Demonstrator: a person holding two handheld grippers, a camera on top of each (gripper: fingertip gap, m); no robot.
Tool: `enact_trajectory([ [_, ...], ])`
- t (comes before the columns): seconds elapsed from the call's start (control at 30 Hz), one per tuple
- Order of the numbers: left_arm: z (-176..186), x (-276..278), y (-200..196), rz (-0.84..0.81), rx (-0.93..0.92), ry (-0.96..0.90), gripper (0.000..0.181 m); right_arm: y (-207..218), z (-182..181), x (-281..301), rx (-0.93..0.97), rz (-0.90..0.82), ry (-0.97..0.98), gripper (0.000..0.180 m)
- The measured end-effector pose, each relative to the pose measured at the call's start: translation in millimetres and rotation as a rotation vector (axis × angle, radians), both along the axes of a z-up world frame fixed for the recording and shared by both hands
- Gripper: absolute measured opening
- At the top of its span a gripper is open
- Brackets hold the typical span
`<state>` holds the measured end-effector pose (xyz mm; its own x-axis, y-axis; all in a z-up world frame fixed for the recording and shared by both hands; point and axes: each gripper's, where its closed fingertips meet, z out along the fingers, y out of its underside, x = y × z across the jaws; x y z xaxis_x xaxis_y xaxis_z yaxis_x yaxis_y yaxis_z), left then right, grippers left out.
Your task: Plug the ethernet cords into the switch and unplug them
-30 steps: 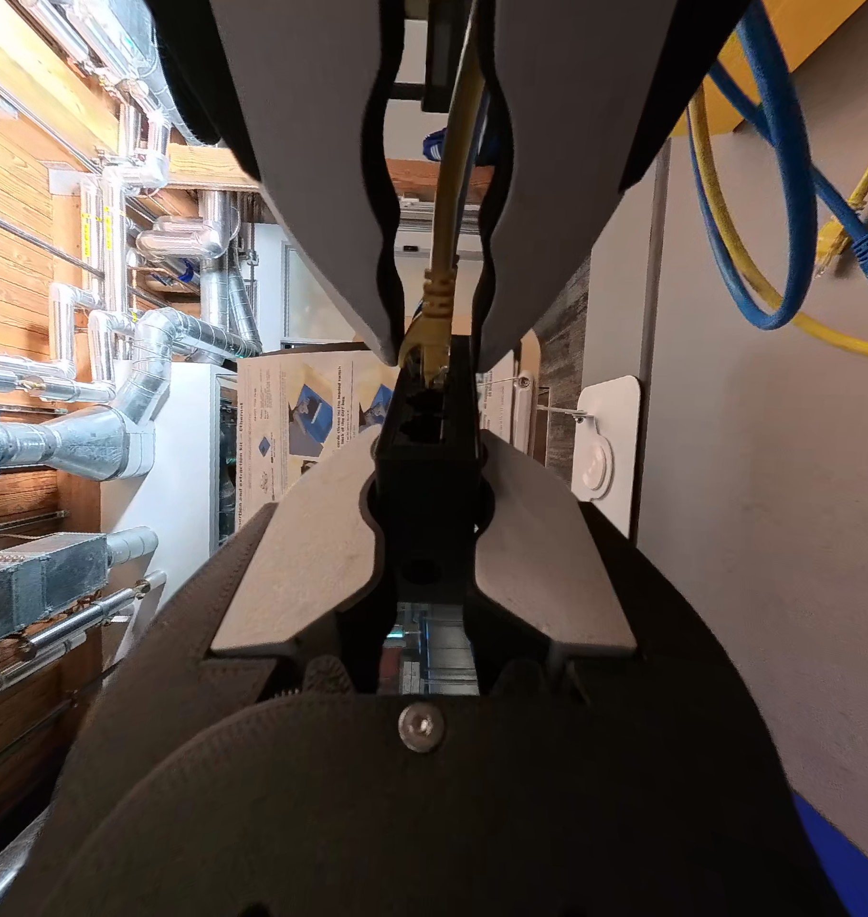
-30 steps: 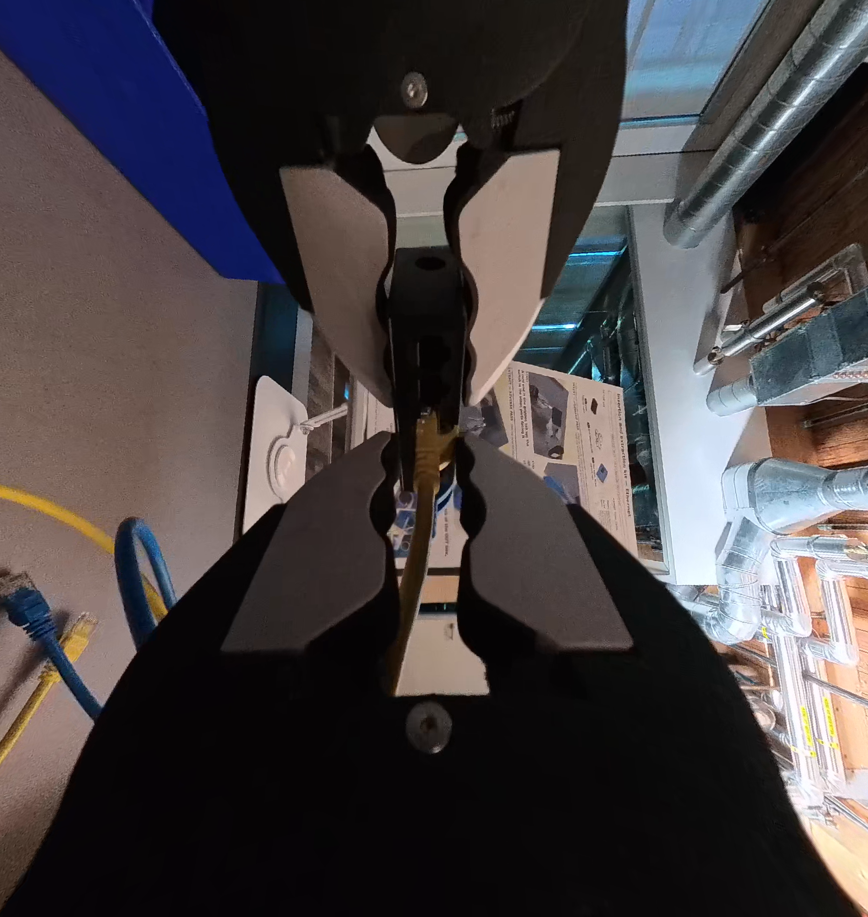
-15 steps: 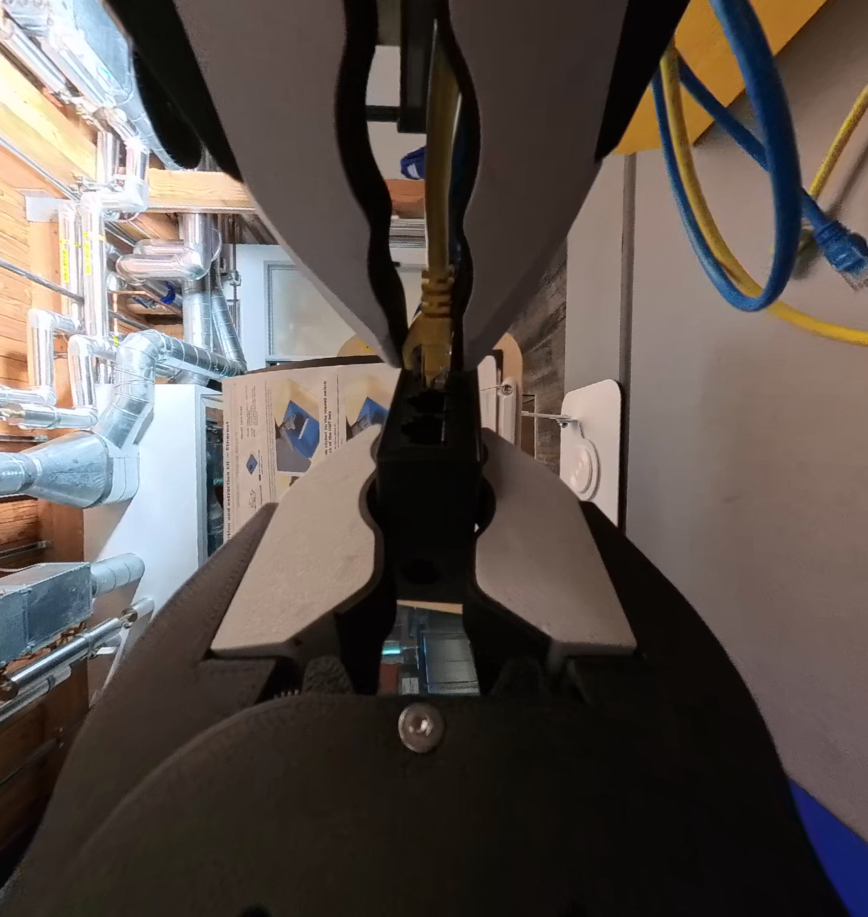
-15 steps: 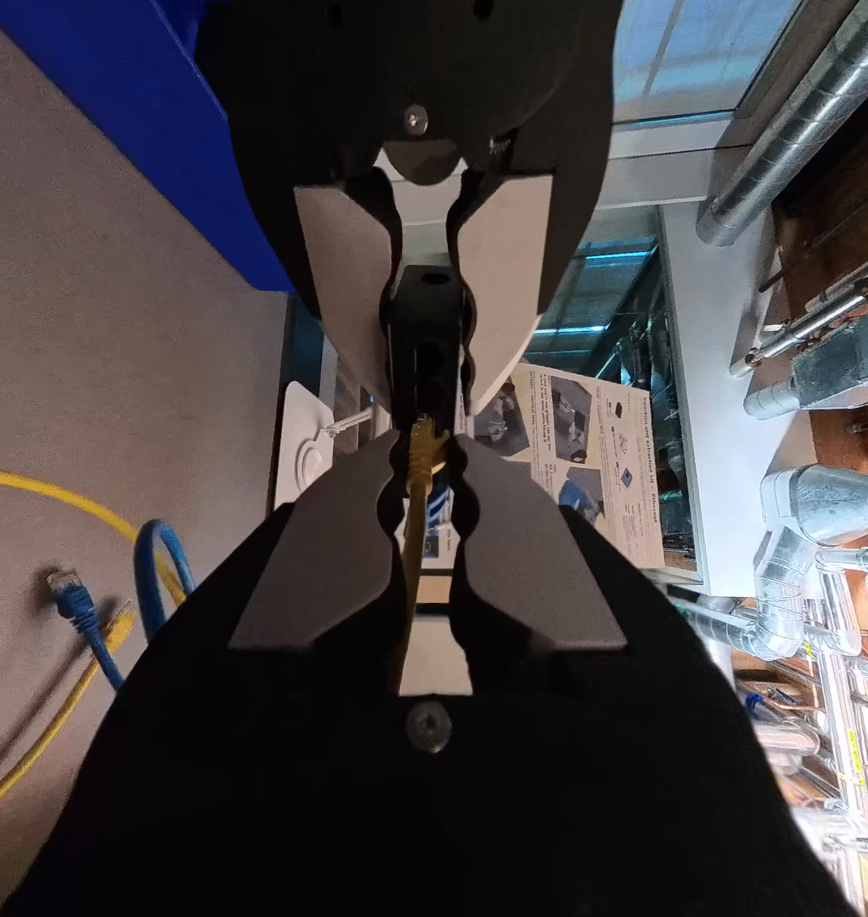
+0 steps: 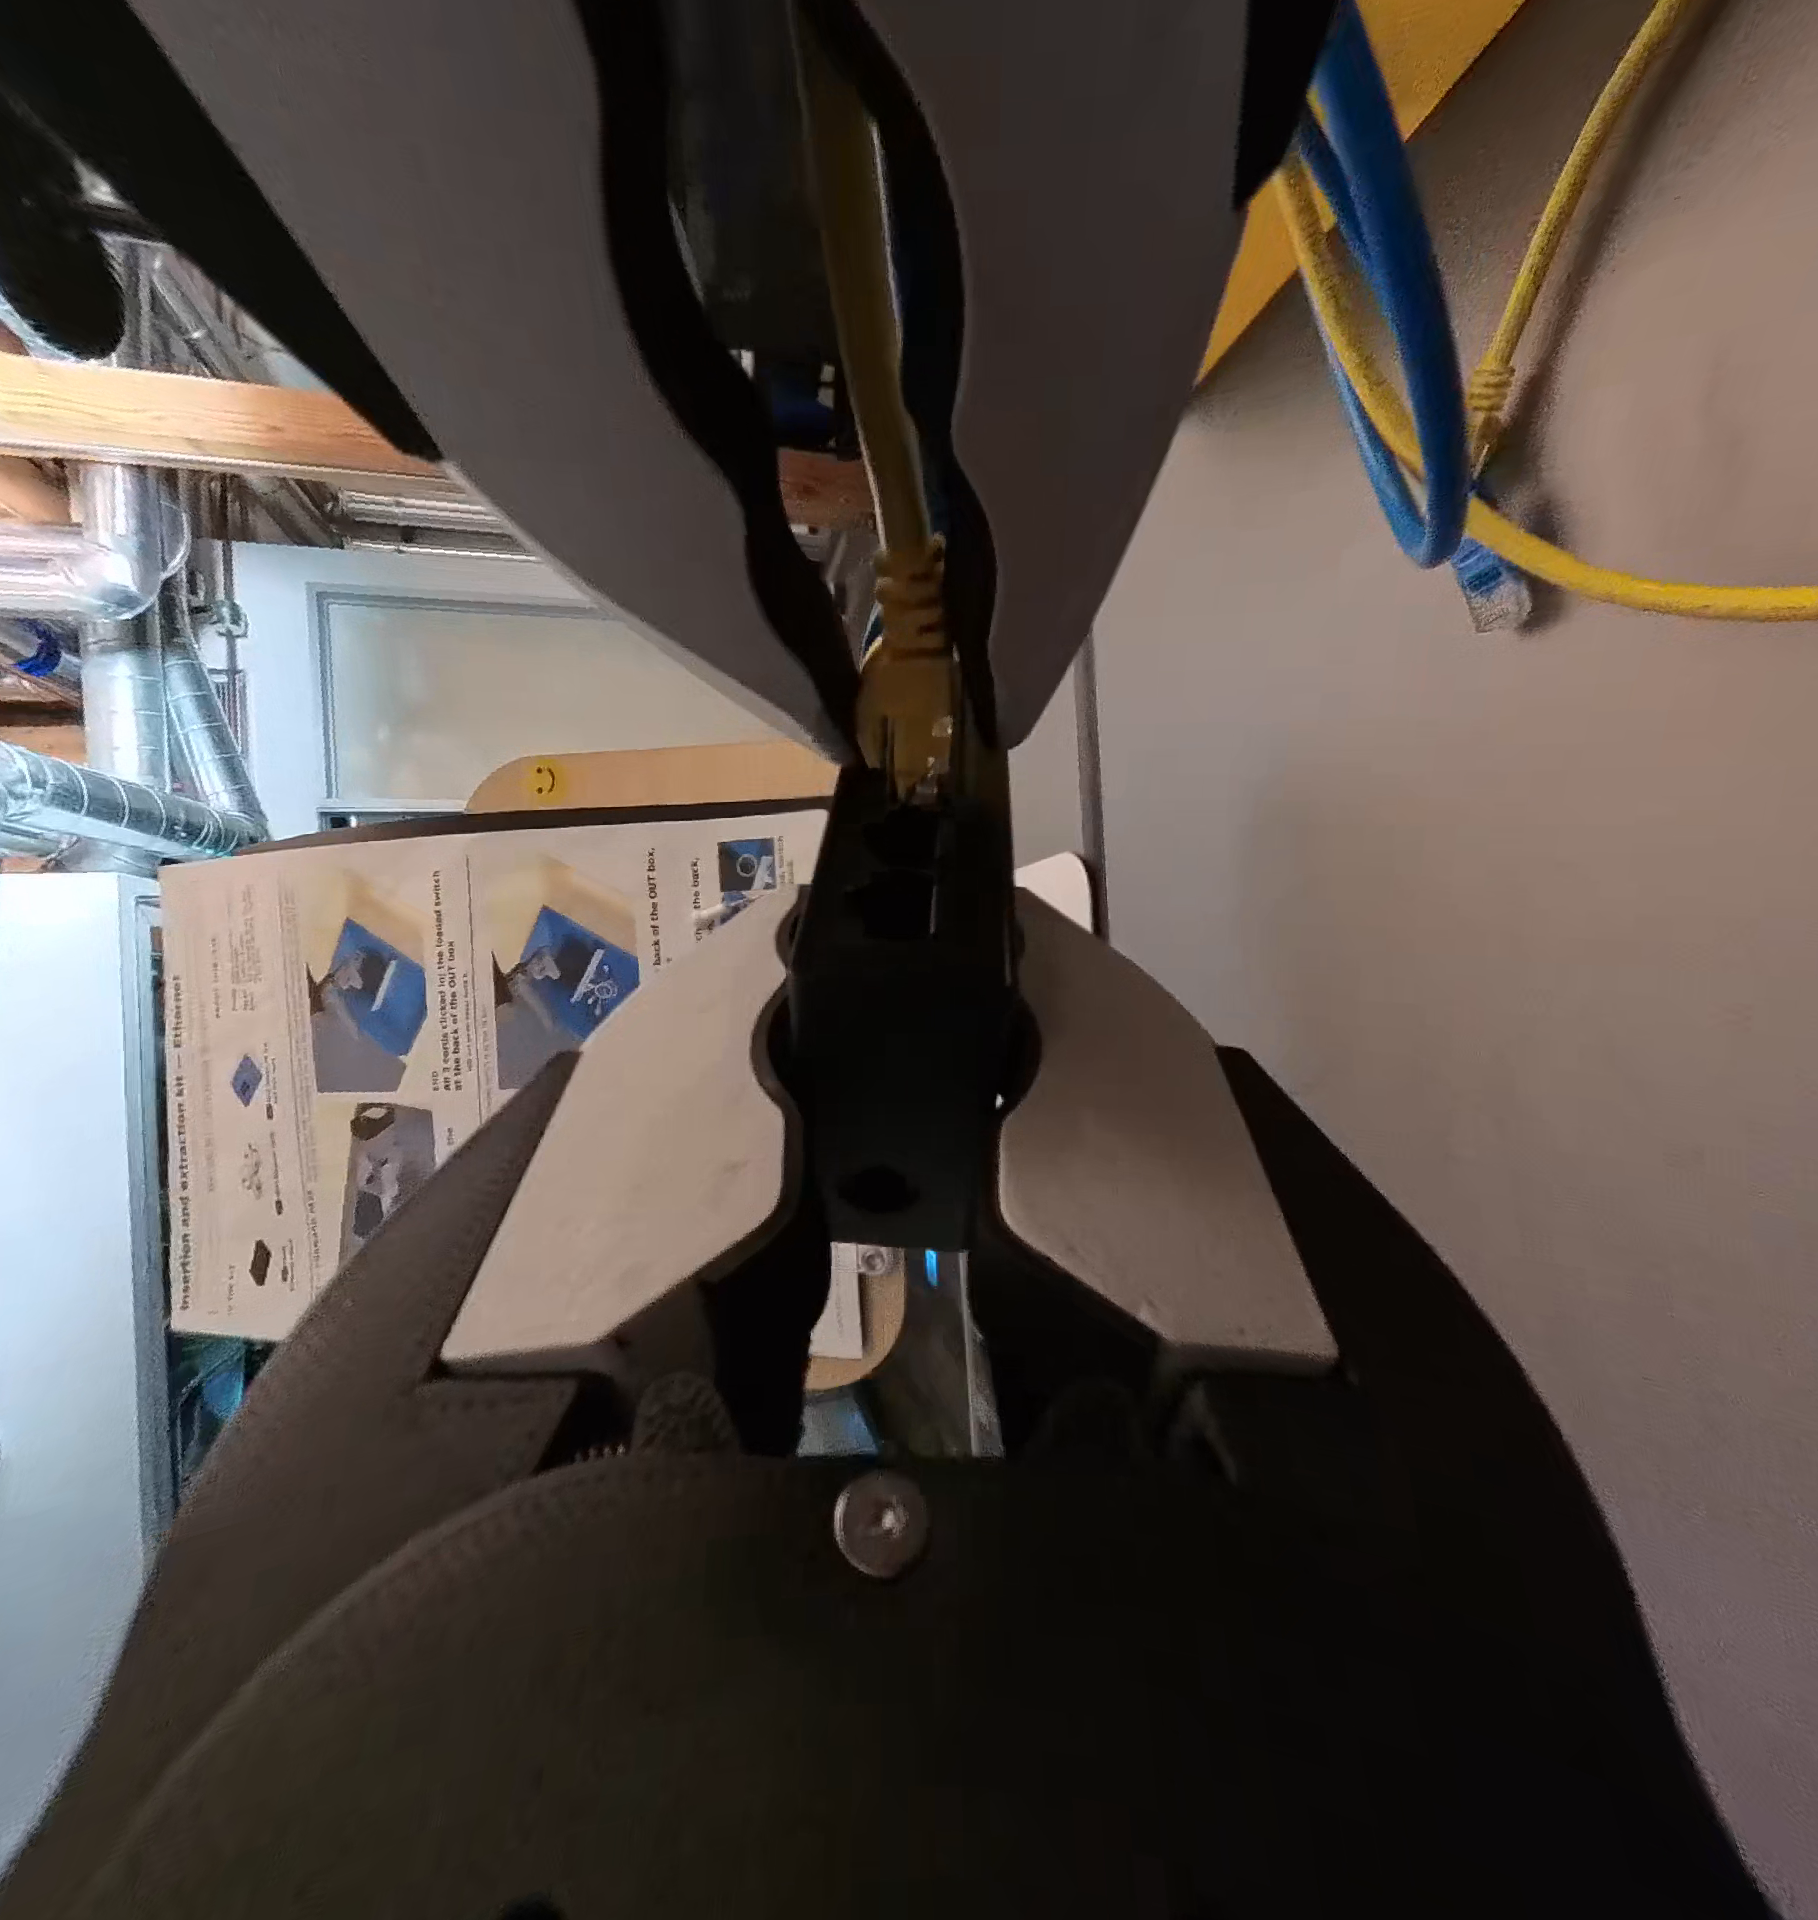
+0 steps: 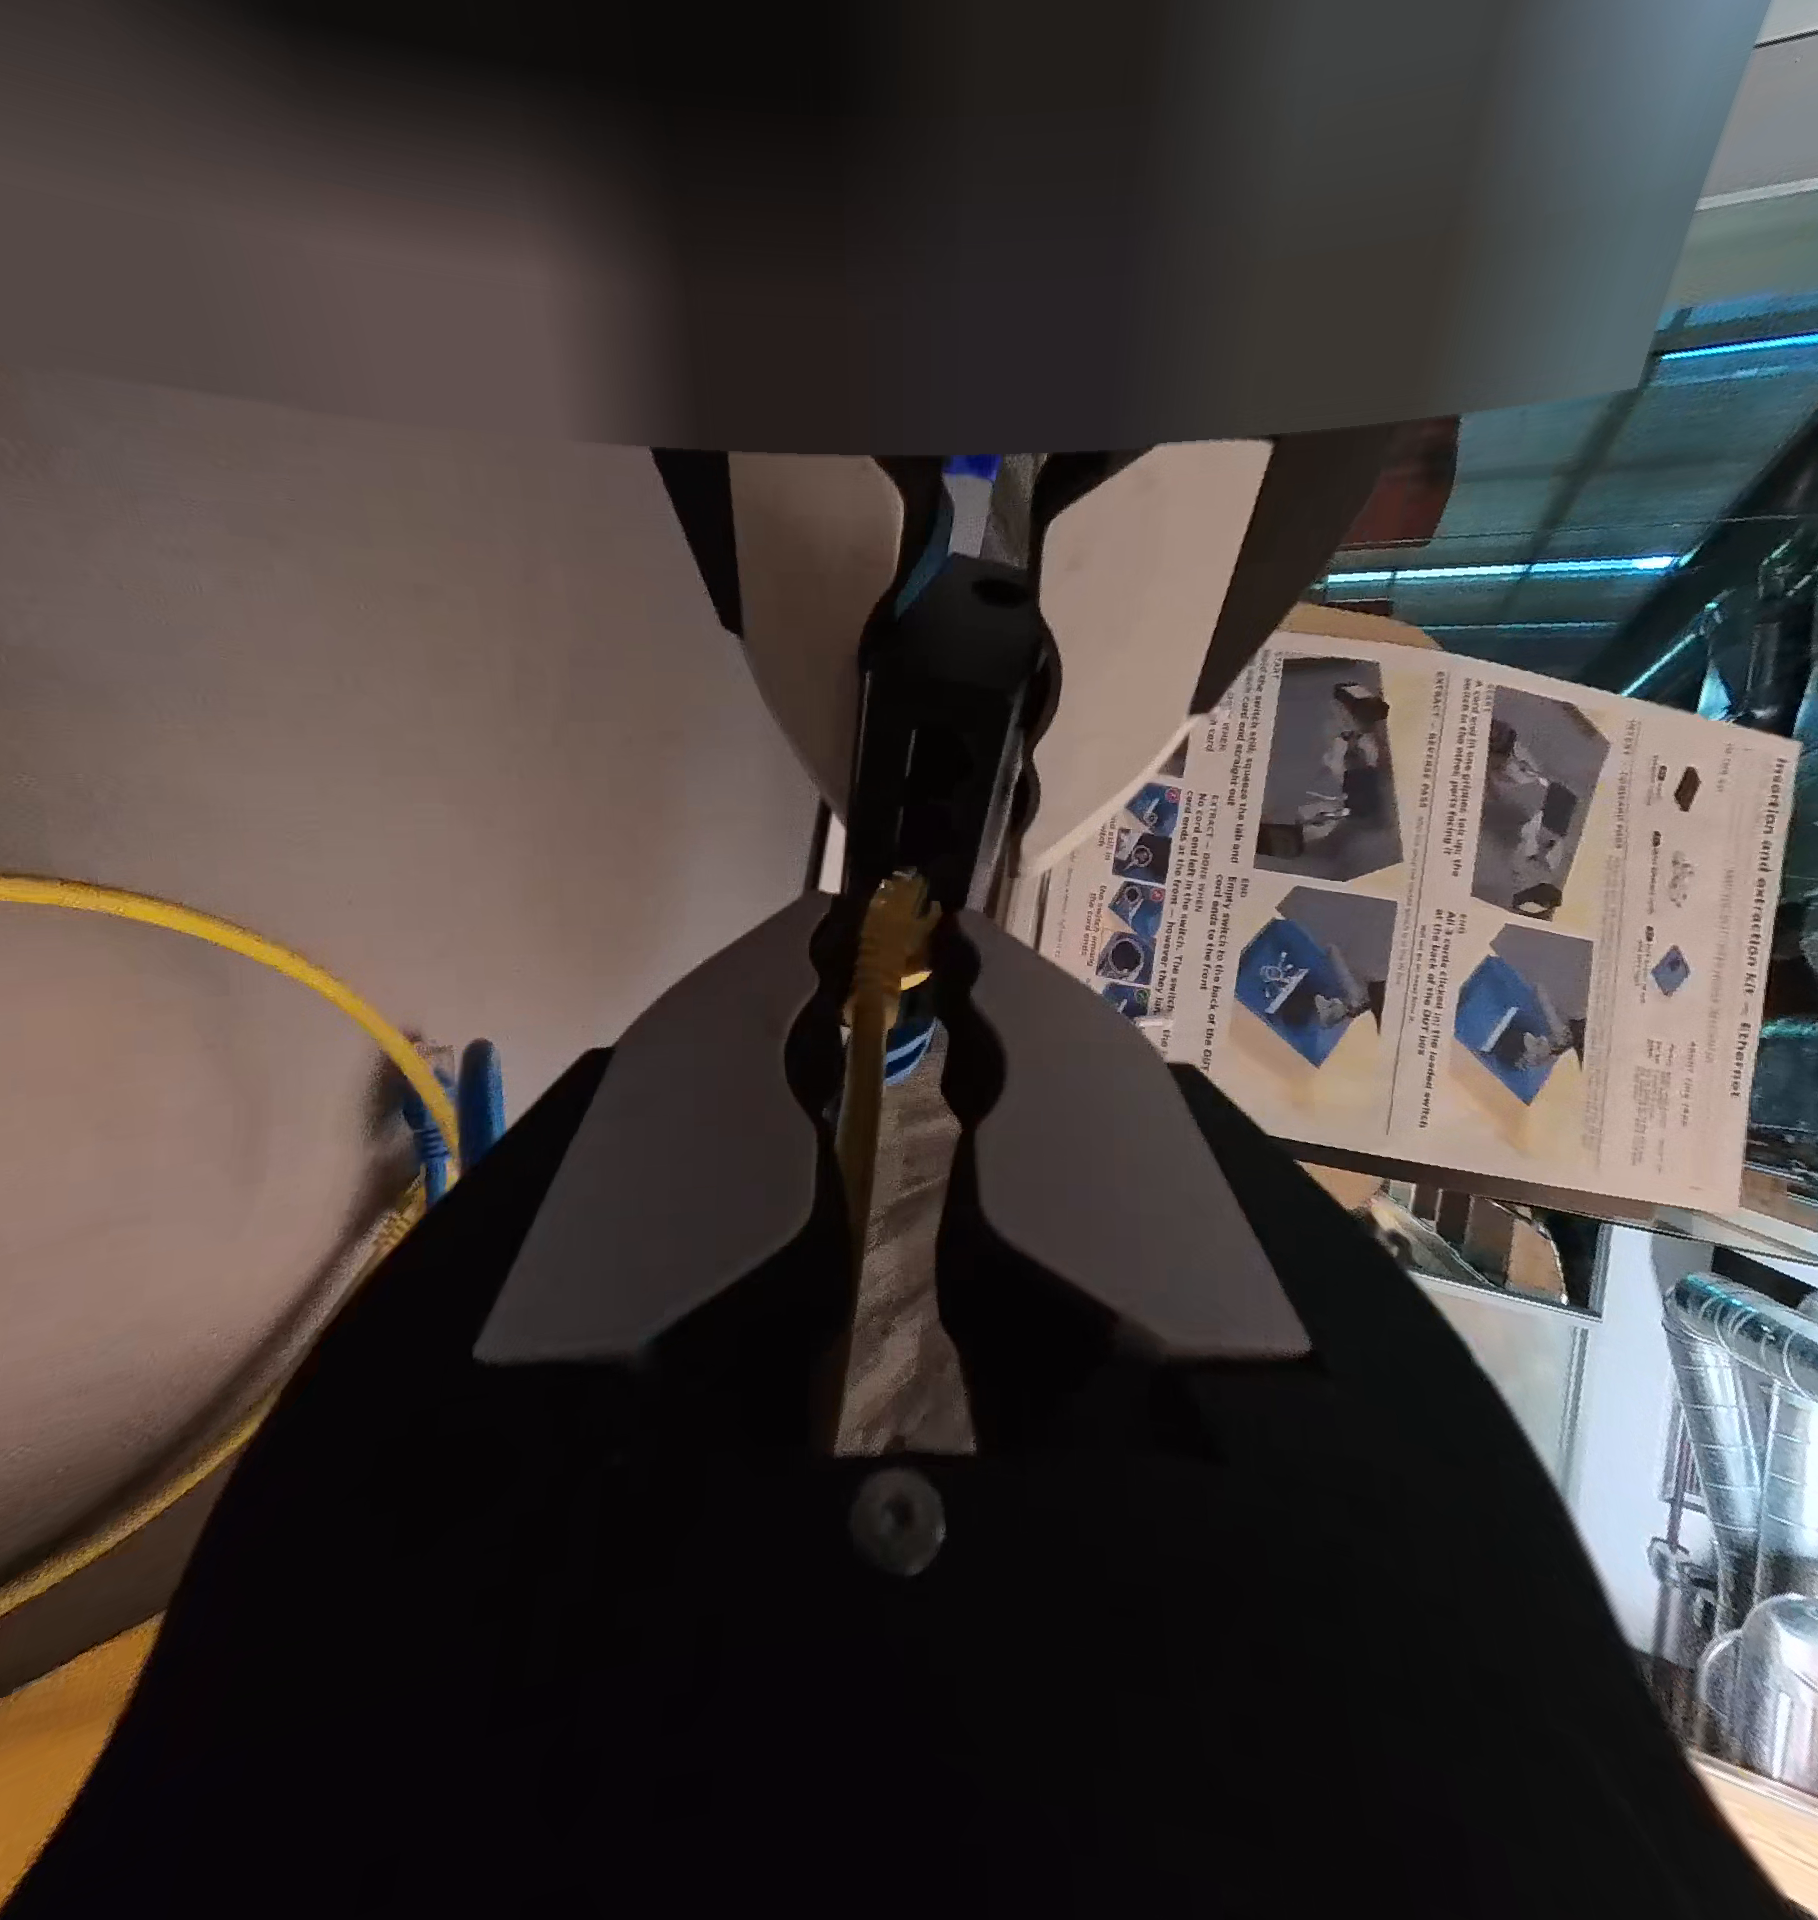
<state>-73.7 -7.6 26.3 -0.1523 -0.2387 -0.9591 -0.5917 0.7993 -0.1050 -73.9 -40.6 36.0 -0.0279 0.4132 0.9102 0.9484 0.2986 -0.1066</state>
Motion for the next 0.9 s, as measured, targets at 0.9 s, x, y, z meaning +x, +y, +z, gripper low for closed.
enact_trajectory([
  [0.9, 109.2, -165.6, 114.6, 0.63, -0.061, -0.414, 0.028, -76.9, -60.3, -35.6, -1.102, 0.209, 0.456, 0.026],
])
